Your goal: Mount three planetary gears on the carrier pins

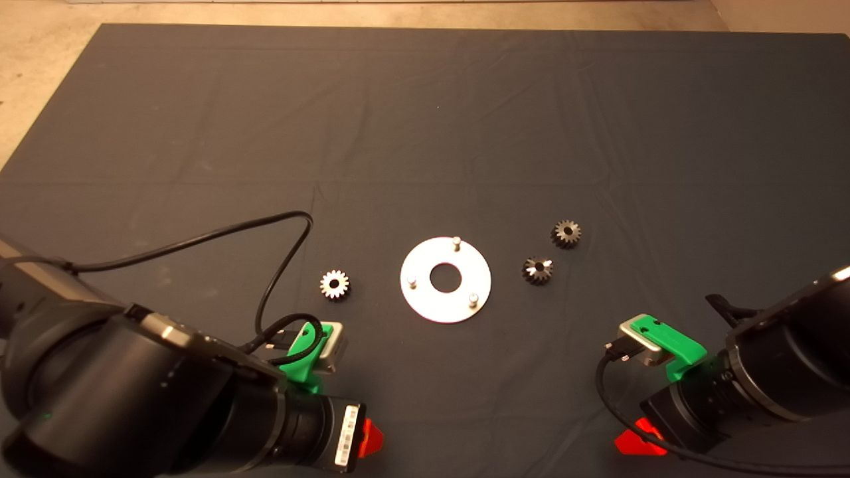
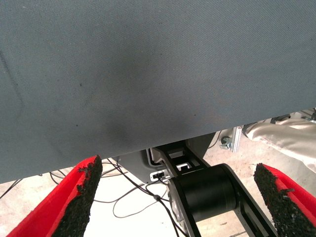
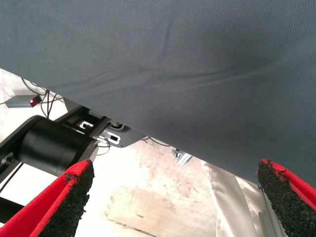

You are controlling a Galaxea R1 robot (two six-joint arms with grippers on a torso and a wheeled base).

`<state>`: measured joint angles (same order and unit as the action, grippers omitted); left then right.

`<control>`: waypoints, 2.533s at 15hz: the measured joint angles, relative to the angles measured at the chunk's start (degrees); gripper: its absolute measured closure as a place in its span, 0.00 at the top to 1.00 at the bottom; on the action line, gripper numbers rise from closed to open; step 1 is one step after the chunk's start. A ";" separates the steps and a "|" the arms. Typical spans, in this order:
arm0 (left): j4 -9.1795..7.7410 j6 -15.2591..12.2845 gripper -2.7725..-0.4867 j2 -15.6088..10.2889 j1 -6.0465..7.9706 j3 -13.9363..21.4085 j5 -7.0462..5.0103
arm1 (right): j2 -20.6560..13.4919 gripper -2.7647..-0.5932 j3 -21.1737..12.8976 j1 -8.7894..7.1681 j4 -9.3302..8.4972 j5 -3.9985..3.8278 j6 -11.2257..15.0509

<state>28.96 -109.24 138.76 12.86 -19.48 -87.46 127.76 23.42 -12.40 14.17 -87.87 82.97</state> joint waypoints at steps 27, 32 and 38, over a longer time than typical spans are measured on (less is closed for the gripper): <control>0.02 0.01 0.75 1.03 0.00 0.00 0.00 | 9.14 0.86 19.04 -5.24 11.33 0.09 -16.63; 0.09 0.00 0.75 1.23 0.00 0.00 0.00 | 10.93 0.86 20.93 -5.23 14.41 0.16 -17.26; 0.22 0.01 0.75 1.25 0.00 0.00 0.00 | 13.51 0.86 24.85 -4.91 15.46 0.18 -17.37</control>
<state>29.18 -109.23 140.02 12.86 -19.48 -87.46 141.26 48.27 -17.31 29.62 -87.69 65.60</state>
